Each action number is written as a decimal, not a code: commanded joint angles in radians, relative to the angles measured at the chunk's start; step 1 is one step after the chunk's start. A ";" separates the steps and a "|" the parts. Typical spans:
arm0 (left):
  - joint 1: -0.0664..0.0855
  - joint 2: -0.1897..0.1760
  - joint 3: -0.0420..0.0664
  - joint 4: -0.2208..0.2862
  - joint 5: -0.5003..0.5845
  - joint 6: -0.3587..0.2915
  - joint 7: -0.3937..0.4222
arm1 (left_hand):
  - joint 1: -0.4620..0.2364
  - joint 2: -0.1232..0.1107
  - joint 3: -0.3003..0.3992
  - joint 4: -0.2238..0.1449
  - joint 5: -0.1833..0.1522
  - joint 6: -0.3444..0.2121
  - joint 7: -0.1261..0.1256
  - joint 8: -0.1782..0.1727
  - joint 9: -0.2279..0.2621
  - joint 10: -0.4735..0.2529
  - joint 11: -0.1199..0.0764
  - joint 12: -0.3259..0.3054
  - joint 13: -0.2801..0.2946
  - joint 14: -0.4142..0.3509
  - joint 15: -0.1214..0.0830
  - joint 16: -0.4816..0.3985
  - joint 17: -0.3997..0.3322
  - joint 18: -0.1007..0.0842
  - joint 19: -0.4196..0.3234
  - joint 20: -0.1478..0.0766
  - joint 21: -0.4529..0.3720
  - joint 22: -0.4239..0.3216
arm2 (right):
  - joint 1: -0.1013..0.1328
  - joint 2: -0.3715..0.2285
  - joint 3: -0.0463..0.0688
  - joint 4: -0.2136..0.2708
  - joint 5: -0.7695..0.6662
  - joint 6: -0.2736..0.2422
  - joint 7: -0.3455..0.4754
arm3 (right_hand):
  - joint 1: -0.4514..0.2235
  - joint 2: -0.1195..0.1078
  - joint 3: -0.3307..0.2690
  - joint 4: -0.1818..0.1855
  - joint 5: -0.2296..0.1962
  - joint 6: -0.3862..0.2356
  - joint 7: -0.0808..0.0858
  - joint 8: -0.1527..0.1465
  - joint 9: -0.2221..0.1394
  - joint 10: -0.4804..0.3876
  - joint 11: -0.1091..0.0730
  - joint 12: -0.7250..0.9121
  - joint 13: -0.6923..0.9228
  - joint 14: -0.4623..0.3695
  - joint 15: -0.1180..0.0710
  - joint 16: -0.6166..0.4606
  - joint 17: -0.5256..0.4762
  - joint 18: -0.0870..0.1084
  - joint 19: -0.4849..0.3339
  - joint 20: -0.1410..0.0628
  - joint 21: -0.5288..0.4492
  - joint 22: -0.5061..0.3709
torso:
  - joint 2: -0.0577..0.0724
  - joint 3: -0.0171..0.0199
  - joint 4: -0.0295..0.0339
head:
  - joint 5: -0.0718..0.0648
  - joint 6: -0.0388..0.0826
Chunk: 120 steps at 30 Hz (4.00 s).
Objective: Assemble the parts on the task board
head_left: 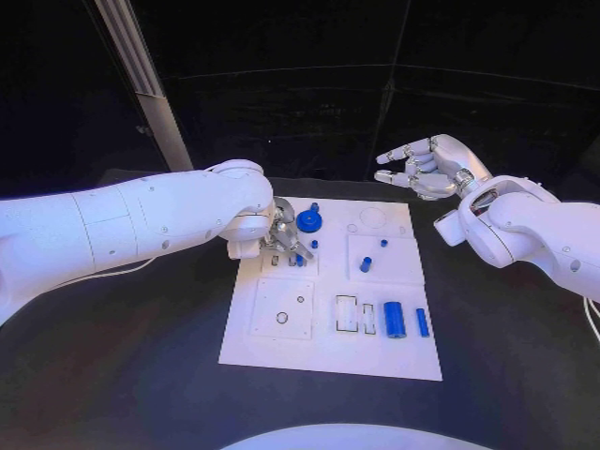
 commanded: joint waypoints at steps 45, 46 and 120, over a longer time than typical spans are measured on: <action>-0.019 -0.081 -0.021 0.098 -0.122 -0.159 0.027 | -0.160 -0.205 0.672 -0.145 0.354 0.003 0.003 0.028 0.073 0.039 -0.007 0.023 0.027 0.106 -0.003 0.003 0.263 -0.010 0.044 -0.006 -0.003 0.094 | 0.002 0.001 0.000 -0.012 0.011 0.025 0.014 | -0.012 0.021 -0.011 0.006 0.010 0.001 -0.005 0.009 0.002 -0.001 -0.004 0.000 0.001 0.049 0.002 -0.007 0.020 0.005 -0.005 -0.003 -0.005 -0.001 | -0.002 0.0016 0.0011 | 0.016 -0.002; -0.021 -0.080 -0.021 0.098 -0.125 -0.158 0.026 | -0.160 -0.205 0.672 -0.145 0.354 0.003 0.003 0.028 0.073 0.039 -0.007 0.023 0.028 0.106 -0.003 0.003 0.263 -0.010 0.044 -0.006 -0.003 0.094 | 0.002 0.001 0.000 -0.012 0.011 0.025 0.014 | -0.012 0.021 -0.011 0.006 0.010 0.001 -0.005 0.009 0.002 -0.001 -0.004 0.000 0.001 0.049 0.002 -0.007 0.020 0.005 -0.005 -0.003 -0.005 -0.001 | -0.002 0.0015 0.0011 | 0.016 0.000; -0.034 -0.078 -0.022 0.105 -0.194 -0.147 0.026 | -0.355 -0.210 0.313 0.005 0.348 0.086 -0.021 0.013 0.057 0.080 -0.024 0.075 0.109 0.106 -0.016 0.003 0.263 -0.017 0.057 -0.018 0.012 0.128 | 0.002 0.009 0.000 -0.021 0.026 0.032 0.024 | -0.021 0.029 -0.015 0.012 0.012 0.001 -0.005 0.009 0.002 -0.010 -0.004 -0.016 -0.013 0.047 0.001 -0.017 0.006 0.008 -0.011 -0.003 -0.014 -0.019 | -0.001 0.0020 0.0014 | 0.012 -0.020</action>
